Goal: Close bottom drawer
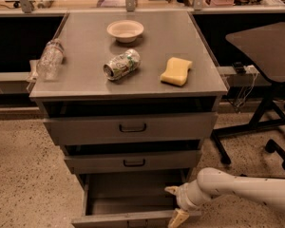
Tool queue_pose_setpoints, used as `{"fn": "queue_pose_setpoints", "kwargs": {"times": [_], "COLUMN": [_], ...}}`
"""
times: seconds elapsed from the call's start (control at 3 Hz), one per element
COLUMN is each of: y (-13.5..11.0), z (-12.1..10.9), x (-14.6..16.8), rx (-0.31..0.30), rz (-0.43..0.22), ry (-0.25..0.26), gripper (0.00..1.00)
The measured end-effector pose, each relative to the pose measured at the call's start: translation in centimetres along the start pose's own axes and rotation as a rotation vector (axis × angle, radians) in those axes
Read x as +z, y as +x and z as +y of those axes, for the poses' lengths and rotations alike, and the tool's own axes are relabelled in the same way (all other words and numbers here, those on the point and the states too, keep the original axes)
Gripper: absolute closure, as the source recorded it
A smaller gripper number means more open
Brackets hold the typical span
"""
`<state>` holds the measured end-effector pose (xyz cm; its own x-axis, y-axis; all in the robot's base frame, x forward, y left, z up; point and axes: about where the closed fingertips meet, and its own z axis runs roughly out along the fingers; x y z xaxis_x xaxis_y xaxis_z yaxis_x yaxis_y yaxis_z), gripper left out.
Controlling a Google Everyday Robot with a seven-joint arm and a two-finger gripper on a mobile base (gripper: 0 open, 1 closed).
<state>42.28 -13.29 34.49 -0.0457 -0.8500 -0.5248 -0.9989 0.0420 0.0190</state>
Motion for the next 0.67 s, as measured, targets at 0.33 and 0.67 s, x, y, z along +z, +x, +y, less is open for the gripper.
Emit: {"fn": "queue_pose_setpoints", "kwargs": {"times": [0.33,0.67], "y": [0.19,0.19], "z": [0.25,0.25], "x": [0.71,0.71], "rx": [0.002,0.002], "rz": [-0.007,-0.007], "ry": [-0.009,-0.009], "gripper": [0.42,0.66]}}
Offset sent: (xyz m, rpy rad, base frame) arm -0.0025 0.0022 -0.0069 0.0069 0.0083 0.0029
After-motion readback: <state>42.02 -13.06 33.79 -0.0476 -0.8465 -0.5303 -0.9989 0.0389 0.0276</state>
